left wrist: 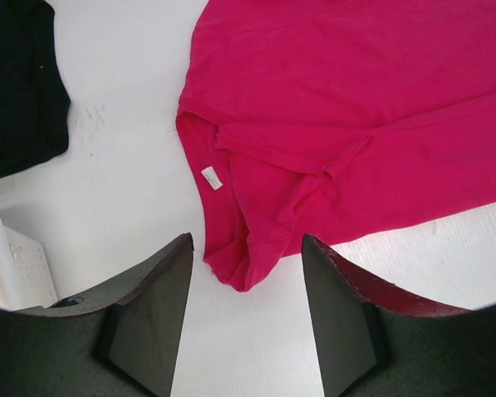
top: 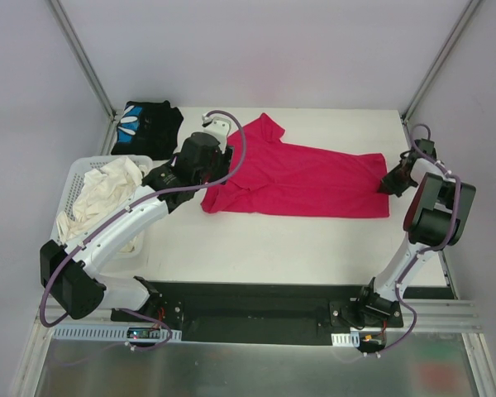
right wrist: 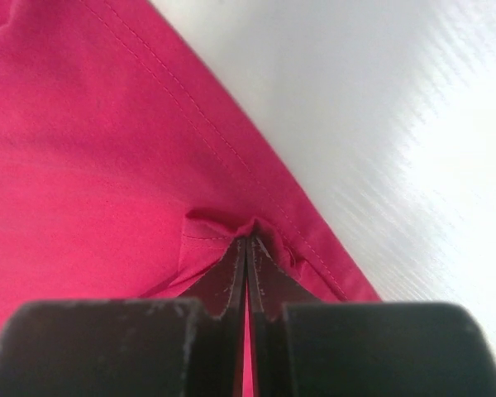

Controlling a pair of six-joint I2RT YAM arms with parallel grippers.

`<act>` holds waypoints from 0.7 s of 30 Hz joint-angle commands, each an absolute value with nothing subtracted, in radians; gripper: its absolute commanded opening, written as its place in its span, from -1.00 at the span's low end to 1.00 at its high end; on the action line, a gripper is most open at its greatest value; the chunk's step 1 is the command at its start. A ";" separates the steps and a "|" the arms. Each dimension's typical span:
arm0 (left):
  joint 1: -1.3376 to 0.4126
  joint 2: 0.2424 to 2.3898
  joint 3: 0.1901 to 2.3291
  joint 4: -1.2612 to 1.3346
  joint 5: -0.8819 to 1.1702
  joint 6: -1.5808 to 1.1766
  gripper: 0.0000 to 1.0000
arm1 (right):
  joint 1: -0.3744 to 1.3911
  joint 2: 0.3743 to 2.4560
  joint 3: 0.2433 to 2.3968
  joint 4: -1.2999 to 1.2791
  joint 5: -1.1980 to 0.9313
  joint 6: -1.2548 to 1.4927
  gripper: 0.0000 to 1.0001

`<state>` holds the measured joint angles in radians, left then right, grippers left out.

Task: Fold and stack the t-shirts
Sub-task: Fold the flattened tshirt in 1/3 of the way

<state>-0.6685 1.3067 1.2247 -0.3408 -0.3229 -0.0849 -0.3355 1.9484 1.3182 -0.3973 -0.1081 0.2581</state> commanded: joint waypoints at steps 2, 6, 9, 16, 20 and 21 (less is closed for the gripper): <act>-0.676 1.272 1.227 -0.322 -0.318 -0.080 0.09 | -0.367 1.862 1.292 -0.396 -0.067 0.252 -0.98; -0.676 1.267 1.224 -0.321 -0.313 -0.080 0.08 | -0.371 1.845 1.296 -0.394 -0.066 0.253 -0.98; -0.676 1.267 1.223 -0.319 -0.313 -0.080 0.08 | -0.371 1.858 1.302 -0.399 -0.074 0.250 -0.97; -0.675 1.269 1.224 -0.319 -0.316 -0.075 0.09 | -0.364 1.876 1.318 -0.400 -0.120 0.250 -0.50; -0.676 1.301 1.229 -0.313 -0.337 -0.069 0.09 | -0.350 1.826 1.327 -0.400 -0.144 0.250 -0.46; -0.675 1.324 1.230 -0.314 -0.339 -0.069 0.09 | -0.344 1.816 1.331 -0.400 -0.155 0.250 -0.46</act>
<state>-0.6685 1.3003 1.2240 -0.3378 -0.3229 -0.0849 -0.3576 1.9018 1.2942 -0.3977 -0.1150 0.2527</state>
